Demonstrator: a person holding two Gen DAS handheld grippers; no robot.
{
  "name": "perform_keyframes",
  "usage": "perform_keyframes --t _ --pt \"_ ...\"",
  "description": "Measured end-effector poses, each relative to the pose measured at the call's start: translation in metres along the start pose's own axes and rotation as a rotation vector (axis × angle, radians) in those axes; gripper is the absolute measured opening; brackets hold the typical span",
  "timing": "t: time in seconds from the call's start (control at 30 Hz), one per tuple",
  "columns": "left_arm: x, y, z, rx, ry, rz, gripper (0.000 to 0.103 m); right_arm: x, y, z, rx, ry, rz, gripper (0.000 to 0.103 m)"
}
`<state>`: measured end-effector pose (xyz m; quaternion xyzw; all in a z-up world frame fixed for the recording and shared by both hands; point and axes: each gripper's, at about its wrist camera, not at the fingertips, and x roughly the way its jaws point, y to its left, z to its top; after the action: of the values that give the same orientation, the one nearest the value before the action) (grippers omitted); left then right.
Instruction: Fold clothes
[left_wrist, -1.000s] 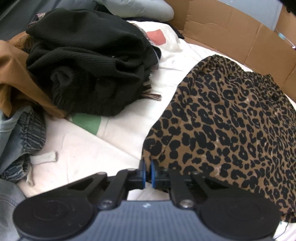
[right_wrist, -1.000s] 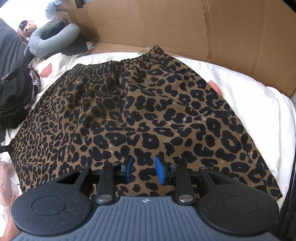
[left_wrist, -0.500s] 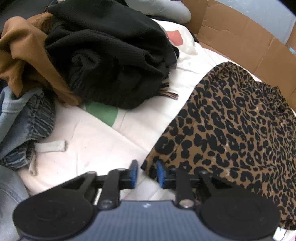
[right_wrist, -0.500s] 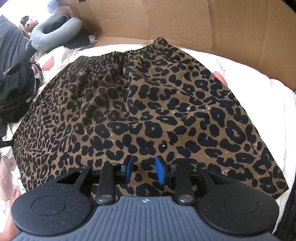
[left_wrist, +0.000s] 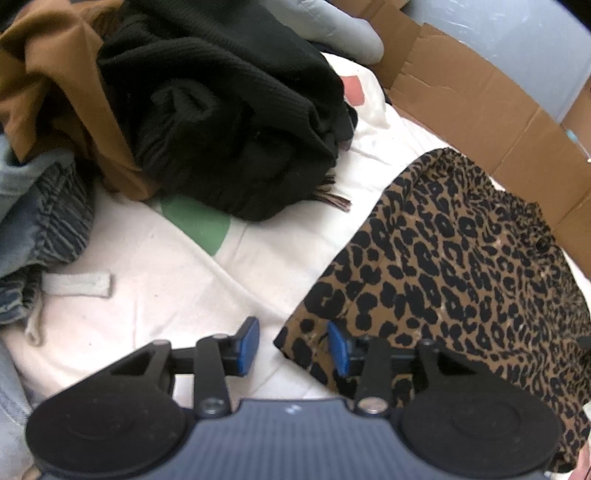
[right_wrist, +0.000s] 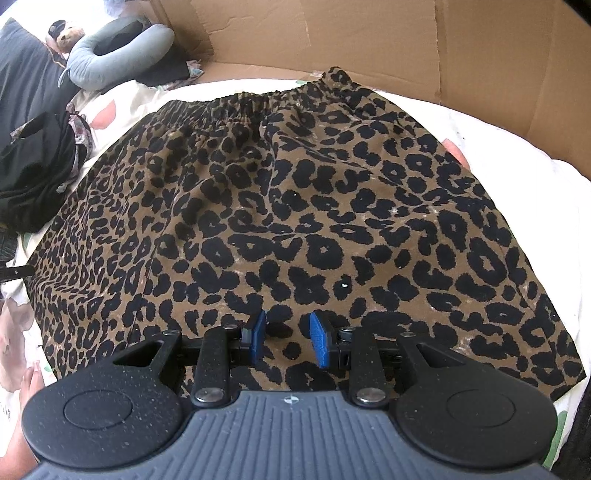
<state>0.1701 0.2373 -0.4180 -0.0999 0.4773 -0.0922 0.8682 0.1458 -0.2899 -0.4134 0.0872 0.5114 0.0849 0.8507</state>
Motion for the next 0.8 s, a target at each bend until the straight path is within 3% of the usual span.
perform_keyframes --t 0.07,0.1,0.43,0.53,0.67,0.8 --pt "0.0 0.004 0.0 -0.013 0.004 -0.027 0.013 -0.001 0.001 0.001 -0.001 -0.001 0.003 0.033" --pt "-0.001 0.005 0.0 -0.027 0.008 -0.036 0.01 -0.001 0.002 0.001 -0.002 -0.002 0.006 0.033" --pt "-0.023 -0.011 0.009 -0.027 0.004 -0.033 0.004 -0.011 0.007 0.002 -0.002 -0.009 0.038 0.034" --pt "-0.031 -0.021 0.015 -0.012 0.013 -0.063 0.004 -0.015 0.009 0.002 -0.003 -0.012 0.045 0.035" --pt "-0.039 -0.042 0.022 0.004 0.028 -0.084 0.004 -0.02 0.008 0.002 0.01 -0.013 0.05 0.049" --pt "-0.044 -0.064 0.028 0.035 0.046 -0.099 0.004 -0.023 0.008 0.001 0.013 -0.005 0.049 0.057"
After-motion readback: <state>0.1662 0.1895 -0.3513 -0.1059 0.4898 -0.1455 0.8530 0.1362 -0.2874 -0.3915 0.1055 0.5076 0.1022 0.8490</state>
